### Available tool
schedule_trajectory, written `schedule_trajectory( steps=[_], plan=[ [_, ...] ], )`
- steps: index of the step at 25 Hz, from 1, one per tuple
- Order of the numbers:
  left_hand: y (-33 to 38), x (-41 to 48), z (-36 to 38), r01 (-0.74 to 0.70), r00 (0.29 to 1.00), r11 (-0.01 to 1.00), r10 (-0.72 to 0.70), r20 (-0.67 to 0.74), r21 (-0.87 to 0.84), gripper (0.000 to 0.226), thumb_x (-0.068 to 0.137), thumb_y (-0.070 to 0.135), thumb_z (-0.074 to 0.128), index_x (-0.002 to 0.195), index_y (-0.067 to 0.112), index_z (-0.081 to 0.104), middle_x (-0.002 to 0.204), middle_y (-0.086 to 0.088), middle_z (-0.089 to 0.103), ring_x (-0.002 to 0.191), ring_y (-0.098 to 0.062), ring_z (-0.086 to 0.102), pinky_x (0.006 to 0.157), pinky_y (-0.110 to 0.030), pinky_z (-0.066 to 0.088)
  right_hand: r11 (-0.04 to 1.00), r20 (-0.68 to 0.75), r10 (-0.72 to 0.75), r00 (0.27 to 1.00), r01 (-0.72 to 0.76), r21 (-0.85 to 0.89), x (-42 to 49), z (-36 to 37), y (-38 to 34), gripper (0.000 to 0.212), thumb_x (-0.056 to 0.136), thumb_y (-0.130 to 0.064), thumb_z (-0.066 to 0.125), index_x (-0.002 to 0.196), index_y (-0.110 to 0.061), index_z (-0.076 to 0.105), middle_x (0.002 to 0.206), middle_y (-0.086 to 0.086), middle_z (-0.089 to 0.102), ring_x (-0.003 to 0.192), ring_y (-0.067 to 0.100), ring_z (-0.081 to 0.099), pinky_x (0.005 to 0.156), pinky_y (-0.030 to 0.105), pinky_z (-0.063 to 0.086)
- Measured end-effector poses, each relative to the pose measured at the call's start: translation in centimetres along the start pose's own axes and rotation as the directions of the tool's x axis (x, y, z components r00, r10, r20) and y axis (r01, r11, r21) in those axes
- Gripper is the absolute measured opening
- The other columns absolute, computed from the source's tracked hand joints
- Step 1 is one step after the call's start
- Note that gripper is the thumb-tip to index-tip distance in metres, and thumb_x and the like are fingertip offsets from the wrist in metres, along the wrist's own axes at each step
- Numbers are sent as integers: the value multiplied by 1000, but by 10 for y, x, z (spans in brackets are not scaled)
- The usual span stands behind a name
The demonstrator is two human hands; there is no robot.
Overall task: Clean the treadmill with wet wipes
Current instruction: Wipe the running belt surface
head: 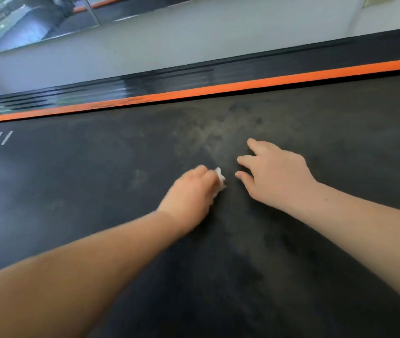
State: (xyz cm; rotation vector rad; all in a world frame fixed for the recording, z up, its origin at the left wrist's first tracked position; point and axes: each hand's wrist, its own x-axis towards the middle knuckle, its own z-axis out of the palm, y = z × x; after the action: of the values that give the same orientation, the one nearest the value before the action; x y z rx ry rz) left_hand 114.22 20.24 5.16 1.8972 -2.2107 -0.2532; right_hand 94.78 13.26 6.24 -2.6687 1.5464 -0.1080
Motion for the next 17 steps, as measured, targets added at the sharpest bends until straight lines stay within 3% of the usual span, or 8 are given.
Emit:
schedule_trajectory(
  steps=[3,7,8,10,12,15,17],
  plan=[
    [1,-1,3,231,966,973,-231,-117,-15,6,97,14,61,101,11,62,100,-8,55,88,-32,59,79,-46,51,998,-24,-59,998,59,-20,-19,11,2,37,101,-52,42,115,-29,67,132,-2,55,128,18,50,81,32,46],
    [50,-37,18,-49,997,999,50,59,-6,7,93,7,63,100,9,63,95,-7,56,83,-28,56,73,-44,52,995,-58,-93,994,94,16,-36,21,9,33,95,-45,56,116,-25,72,132,5,61,126,24,56,83,37,52],
    [43,-34,11,-16,997,999,19,81,-47,5,95,9,61,99,10,63,96,-7,56,86,-29,56,77,-42,50,997,-60,-77,995,79,22,-35,17,12,33,97,-46,53,116,-26,71,130,2,60,124,22,56,81,36,52],
    [21,-22,2,215,976,972,-219,-23,-99,8,99,14,58,100,11,65,99,-6,57,91,-28,58,81,-33,46,999,-32,-34,999,35,34,-32,9,18,35,100,-50,45,118,-30,68,128,-3,57,122,19,53,76,34,49],
    [27,-25,7,298,947,951,-305,-102,-81,14,101,20,57,99,10,66,99,-7,57,91,-28,58,79,-36,48,1000,6,-14,1000,14,14,-35,6,21,40,100,-54,42,125,-31,64,131,-4,54,127,18,49,78,35,49],
    [65,-47,21,107,994,994,-108,-31,-33,22,103,27,54,108,11,69,95,-3,50,82,-23,47,73,-44,52,998,64,-66,996,67,-20,-49,7,24,49,102,-56,37,143,-31,50,151,-3,42,142,17,35,96,36,47],
    [60,-49,17,43,996,999,-45,72,28,25,100,17,53,121,14,67,102,-5,49,87,-23,46,76,-46,52,997,91,-70,993,68,22,-51,7,27,50,104,-55,37,146,-31,47,156,-3,37,147,16,29,101,37,46]
  ],
)
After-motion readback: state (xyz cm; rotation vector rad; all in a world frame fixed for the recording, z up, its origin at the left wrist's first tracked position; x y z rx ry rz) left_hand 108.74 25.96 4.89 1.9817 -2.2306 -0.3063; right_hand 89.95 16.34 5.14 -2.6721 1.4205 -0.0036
